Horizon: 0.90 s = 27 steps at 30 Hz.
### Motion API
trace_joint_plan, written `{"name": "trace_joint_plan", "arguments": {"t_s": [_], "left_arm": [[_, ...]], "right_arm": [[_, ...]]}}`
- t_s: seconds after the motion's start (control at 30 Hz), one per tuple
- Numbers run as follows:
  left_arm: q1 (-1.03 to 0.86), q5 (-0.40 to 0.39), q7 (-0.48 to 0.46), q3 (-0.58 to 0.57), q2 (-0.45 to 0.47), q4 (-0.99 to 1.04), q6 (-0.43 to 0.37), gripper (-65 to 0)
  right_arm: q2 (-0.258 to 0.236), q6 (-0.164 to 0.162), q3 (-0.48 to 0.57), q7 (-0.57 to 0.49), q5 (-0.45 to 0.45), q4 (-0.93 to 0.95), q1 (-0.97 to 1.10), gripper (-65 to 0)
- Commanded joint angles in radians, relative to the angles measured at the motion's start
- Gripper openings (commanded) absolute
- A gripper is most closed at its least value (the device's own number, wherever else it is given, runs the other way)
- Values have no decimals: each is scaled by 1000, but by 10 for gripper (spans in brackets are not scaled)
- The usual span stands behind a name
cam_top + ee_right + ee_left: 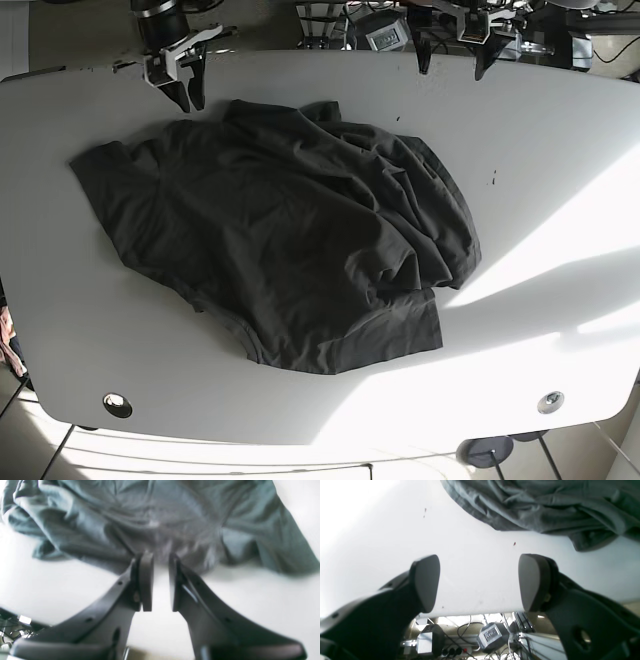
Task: Fold the T-shirt properly
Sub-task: 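Lower both grippers onto opposite edges of the T-shirt and grasp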
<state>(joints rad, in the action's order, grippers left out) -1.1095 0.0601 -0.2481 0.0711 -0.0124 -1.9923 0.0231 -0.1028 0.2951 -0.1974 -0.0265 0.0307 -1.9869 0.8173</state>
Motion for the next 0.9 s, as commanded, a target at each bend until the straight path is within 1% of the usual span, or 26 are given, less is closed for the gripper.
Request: {"name": "trace_joint_plan", "arguments": {"t_s": [0.03, 0.1, 0.2, 0.23, 0.27, 0.33, 0.37, 0.43, 0.47, 0.5, 0.6, 0.63, 0.67, 0.7, 0.73, 0.77, 0.83, 0.9], "left_arm": [[30, 1, -23, 16, 1, -11, -5, -192], [84, 4, -7, 32, 1, -5, -5, -190], [153, 2, 77, 35, 1, -5, -4, -186], [176, 1, 89, 37, 2, -5, -4, -186], [199, 1, 91, 43, 5, -5, -4, -186], [243, 1, 91, 60, 1, 1, -2, -185], [251, 1, 92, 62, 1, 1, -2, -185], [268, 2, 92, 60, 1, 1, -2, -185], [276, 2, 92, 60, 1, 3, -2, -185], [288, 2, 92, 60, 1, 4, -2, -185], [303, 4, 92, 62, 2, 6, -2, -185], [303, 4, 92, 62, 4, 11, -2, -185], [303, 4, 92, 62, 4, 17, -2, -185], [305, 4, 92, 62, 5, 18, -2, -185], [305, 4, 92, 62, 5, 18, -2, -185], [305, 4, 92, 62, 7, 18, -2, -186], [305, 4, 92, 62, 7, 31, -2, -186], [306, 4, 92, 62, 9, 41, -1, -186]], "right_arm": [[-4, -7, -10, 24, 5, -18, -57, -541], [-7, -6, -12, 87, 5, -18, -121, -541], [-8, -6, -26, 172, 5, -18, -226, -539], [-10, -6, -26, 204, 5, -16, -260, -525], [-10, -6, -26, 236, 5, -15, -298, -488], [-10, -6, -26, 319, -1, -15, -395, -360], [-12, -6, -26, 343, -2, -7, -431, -333], [-15, -6, -26, 388, -4, 27, -510, -306], [-28, -6, -26, 412, -4, 47, -548, -298], [-53, -6, -23, 449, 5, 85, -602, -277], [-67, -4, -20, 489, 5, 188, -723, -205], [-70, 5, -23, 494, 5, 228, -758, -178], [-94, 52, -24, 495, 5, 289, -815, -151], [-104, 117, -24, 497, 5, 360, -867, -132], [-107, 149, -24, 497, 5, 410, -901, -127], [-111, 194, -24, 494, 5, 490, -955, -124], [-117, 252, -26, 492, 5, 590, -1024, -124], [-145, 304, -24, 491, 5, 687, -1087, -124]]}}
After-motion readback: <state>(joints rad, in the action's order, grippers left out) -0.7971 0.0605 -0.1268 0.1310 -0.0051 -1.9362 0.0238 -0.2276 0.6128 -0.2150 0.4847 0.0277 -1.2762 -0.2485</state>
